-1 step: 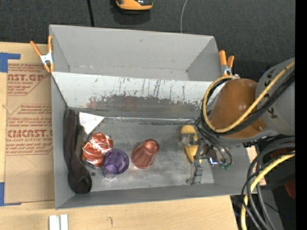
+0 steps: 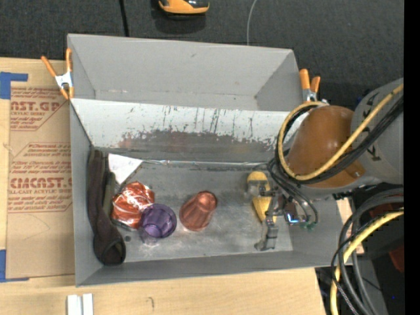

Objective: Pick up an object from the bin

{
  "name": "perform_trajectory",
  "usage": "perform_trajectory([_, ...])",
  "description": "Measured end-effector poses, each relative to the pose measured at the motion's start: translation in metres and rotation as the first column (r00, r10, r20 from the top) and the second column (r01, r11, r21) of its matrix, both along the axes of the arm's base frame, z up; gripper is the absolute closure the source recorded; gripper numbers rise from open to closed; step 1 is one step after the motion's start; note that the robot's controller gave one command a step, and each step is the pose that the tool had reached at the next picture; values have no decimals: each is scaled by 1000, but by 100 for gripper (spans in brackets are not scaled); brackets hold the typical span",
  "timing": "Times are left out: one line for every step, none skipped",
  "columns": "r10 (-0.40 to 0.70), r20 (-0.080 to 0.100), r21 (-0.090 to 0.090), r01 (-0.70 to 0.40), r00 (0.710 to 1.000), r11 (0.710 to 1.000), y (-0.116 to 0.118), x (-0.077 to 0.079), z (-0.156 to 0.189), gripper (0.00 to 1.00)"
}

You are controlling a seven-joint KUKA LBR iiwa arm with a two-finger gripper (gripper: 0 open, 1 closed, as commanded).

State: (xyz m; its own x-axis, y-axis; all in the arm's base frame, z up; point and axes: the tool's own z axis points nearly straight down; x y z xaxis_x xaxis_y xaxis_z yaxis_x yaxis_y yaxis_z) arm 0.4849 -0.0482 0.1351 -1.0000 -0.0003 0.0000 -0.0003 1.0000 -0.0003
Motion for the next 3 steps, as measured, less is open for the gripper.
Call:
perform_trajectory([64,4,-1,-64,998,998,39,18,-40,0])
perform_trajectory([82,3,0,-82,997,997,51,22,-51,0])
perform_trajectory([154,-2,5,-154,988,988,56,34,-64,0])
